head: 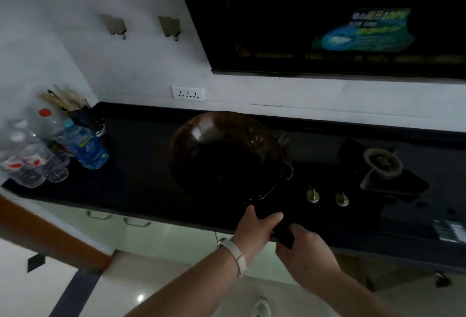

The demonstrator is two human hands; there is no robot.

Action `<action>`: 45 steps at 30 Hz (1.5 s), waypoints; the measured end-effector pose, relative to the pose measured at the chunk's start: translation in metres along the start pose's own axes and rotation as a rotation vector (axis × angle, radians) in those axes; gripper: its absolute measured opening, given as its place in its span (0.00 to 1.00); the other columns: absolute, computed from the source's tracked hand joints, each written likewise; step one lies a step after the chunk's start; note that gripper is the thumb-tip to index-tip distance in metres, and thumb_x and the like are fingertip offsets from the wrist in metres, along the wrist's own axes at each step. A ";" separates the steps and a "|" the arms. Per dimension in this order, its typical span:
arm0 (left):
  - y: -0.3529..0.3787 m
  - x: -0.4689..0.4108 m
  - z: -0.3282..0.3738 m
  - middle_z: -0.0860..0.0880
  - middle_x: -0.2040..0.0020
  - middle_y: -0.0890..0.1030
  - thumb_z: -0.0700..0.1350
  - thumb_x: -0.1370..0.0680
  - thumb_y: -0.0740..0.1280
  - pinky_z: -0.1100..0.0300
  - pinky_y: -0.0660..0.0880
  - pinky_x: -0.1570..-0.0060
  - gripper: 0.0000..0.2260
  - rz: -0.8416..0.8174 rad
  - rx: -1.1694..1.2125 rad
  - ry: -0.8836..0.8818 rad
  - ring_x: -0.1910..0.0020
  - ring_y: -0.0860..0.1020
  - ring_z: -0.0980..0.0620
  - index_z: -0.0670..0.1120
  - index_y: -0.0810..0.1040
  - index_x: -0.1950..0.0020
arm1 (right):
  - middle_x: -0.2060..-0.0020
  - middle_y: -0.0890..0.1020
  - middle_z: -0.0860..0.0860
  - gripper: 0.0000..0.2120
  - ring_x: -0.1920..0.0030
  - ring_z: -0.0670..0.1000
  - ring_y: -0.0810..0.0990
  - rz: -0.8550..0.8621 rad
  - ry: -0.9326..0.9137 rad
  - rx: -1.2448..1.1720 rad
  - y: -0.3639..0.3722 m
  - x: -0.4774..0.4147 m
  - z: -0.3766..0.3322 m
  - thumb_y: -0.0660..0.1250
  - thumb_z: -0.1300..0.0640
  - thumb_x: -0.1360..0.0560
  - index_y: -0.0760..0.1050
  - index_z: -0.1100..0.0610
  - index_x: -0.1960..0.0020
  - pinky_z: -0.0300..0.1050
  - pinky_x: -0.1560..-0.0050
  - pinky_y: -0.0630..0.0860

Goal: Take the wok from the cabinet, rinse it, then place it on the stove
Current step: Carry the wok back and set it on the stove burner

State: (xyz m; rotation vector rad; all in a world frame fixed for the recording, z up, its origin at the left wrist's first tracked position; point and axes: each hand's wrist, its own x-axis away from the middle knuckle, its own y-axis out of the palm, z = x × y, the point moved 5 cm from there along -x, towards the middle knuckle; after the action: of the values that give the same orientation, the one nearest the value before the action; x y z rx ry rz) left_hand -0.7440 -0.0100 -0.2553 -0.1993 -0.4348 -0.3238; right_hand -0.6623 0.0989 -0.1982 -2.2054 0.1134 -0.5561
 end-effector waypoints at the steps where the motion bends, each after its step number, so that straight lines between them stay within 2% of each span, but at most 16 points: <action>1: 0.004 -0.011 0.005 0.47 0.55 0.82 0.57 0.33 0.73 0.60 0.76 0.68 0.24 -0.016 0.036 -0.011 0.60 0.81 0.51 0.44 0.76 0.44 | 0.66 0.80 0.46 0.06 0.70 0.46 0.78 0.017 0.001 0.006 -0.005 -0.010 0.000 0.65 0.50 0.26 0.73 0.49 0.51 0.39 0.75 0.69; 3: 0.013 -0.030 0.016 0.46 0.53 0.81 0.54 0.30 0.73 0.62 0.76 0.70 0.23 -0.045 0.065 -0.017 0.60 0.81 0.50 0.44 0.73 0.41 | 0.66 0.80 0.46 0.07 0.69 0.46 0.78 0.044 0.016 0.028 -0.015 -0.029 0.001 0.64 0.47 0.25 0.73 0.50 0.51 0.39 0.75 0.68; 7: 0.023 -0.061 0.035 0.48 0.54 0.81 0.57 0.31 0.73 0.59 0.75 0.63 0.24 -0.039 0.006 -0.003 0.62 0.79 0.51 0.47 0.72 0.42 | 0.68 0.80 0.47 0.06 0.70 0.48 0.79 0.066 0.045 0.002 -0.030 -0.061 0.004 0.64 0.48 0.27 0.72 0.50 0.55 0.42 0.74 0.73; 10: 0.030 -0.076 0.043 0.48 0.55 0.81 0.55 0.31 0.73 0.60 0.74 0.63 0.24 -0.070 0.013 -0.005 0.62 0.78 0.52 0.45 0.73 0.41 | 0.69 0.78 0.46 0.06 0.72 0.45 0.76 0.083 0.068 -0.035 -0.038 -0.075 0.006 0.65 0.49 0.26 0.71 0.50 0.58 0.40 0.75 0.70; 13: 0.035 -0.086 0.043 0.48 0.54 0.80 0.57 0.32 0.73 0.59 0.75 0.61 0.26 -0.115 0.000 -0.002 0.61 0.77 0.51 0.45 0.72 0.40 | 0.69 0.80 0.46 0.05 0.71 0.45 0.78 0.098 0.110 -0.072 -0.038 -0.081 0.009 0.65 0.50 0.26 0.73 0.50 0.56 0.40 0.73 0.73; 18: 0.039 -0.104 0.045 0.50 0.57 0.79 0.51 0.27 0.73 0.61 0.74 0.64 0.17 -0.251 0.008 -0.026 0.64 0.77 0.55 0.46 0.73 0.44 | 0.68 0.80 0.48 0.06 0.70 0.47 0.79 0.128 0.236 -0.097 -0.033 -0.092 0.011 0.66 0.49 0.26 0.72 0.51 0.56 0.43 0.73 0.74; 24: 0.027 -0.122 0.048 0.51 0.56 0.80 0.48 0.26 0.72 0.64 0.74 0.66 0.16 -0.428 -0.001 -0.084 0.67 0.77 0.59 0.45 0.73 0.41 | 0.66 0.80 0.48 0.06 0.67 0.49 0.80 0.179 0.368 -0.162 -0.019 -0.098 -0.008 0.64 0.49 0.27 0.72 0.51 0.56 0.43 0.71 0.73; 29: 0.014 -0.131 0.047 0.50 0.56 0.80 0.43 0.24 0.70 0.66 0.74 0.68 0.12 -0.478 -0.031 -0.085 0.69 0.77 0.60 0.44 0.74 0.43 | 0.66 0.79 0.47 0.06 0.68 0.46 0.77 0.200 0.416 -0.106 -0.004 -0.100 -0.029 0.64 0.50 0.26 0.70 0.51 0.53 0.39 0.74 0.70; 34: 0.003 -0.140 0.052 0.49 0.55 0.79 0.44 0.24 0.69 0.65 0.73 0.69 0.17 -0.518 -0.035 -0.134 0.68 0.75 0.57 0.44 0.71 0.38 | 0.64 0.80 0.47 0.07 0.65 0.48 0.79 0.220 0.456 -0.131 0.002 -0.108 -0.044 0.63 0.51 0.27 0.71 0.52 0.52 0.44 0.66 0.77; 38: -0.011 -0.147 0.055 0.47 0.54 0.79 0.46 0.26 0.68 0.60 0.74 0.66 0.22 -0.516 -0.094 -0.149 0.65 0.76 0.53 0.43 0.69 0.34 | 0.62 0.78 0.46 0.06 0.65 0.46 0.78 0.201 0.454 -0.213 0.014 -0.117 -0.057 0.63 0.51 0.27 0.70 0.52 0.52 0.41 0.69 0.73; 41: -0.023 -0.149 0.058 0.48 0.50 0.81 0.46 0.26 0.68 0.60 0.74 0.63 0.21 -0.523 -0.133 -0.156 0.57 0.80 0.52 0.46 0.71 0.34 | 0.62 0.78 0.46 0.06 0.68 0.44 0.76 0.155 0.422 -0.299 0.025 -0.124 -0.064 0.64 0.50 0.25 0.69 0.51 0.52 0.37 0.72 0.70; 43: -0.031 -0.150 0.060 0.48 0.47 0.81 0.45 0.25 0.68 0.59 0.76 0.59 0.17 -0.514 -0.123 -0.167 0.51 0.81 0.50 0.48 0.73 0.36 | 0.62 0.78 0.46 0.07 0.68 0.44 0.76 0.128 0.392 -0.331 0.031 -0.128 -0.066 0.64 0.49 0.24 0.69 0.51 0.51 0.37 0.71 0.71; 45: -0.038 -0.150 0.059 0.46 0.45 0.81 0.46 0.24 0.68 0.57 0.78 0.57 0.19 -0.494 -0.106 -0.190 0.48 0.81 0.48 0.48 0.71 0.34 | 0.60 0.80 0.47 0.10 0.67 0.45 0.76 0.099 0.366 -0.341 0.034 -0.131 -0.068 0.64 0.46 0.23 0.71 0.52 0.49 0.39 0.69 0.71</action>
State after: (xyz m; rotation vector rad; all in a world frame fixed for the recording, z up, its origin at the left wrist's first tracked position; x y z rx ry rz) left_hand -0.9080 0.0089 -0.2650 -0.2256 -0.6549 -0.8183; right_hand -0.8051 0.0631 -0.2322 -2.3822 0.5426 -0.9362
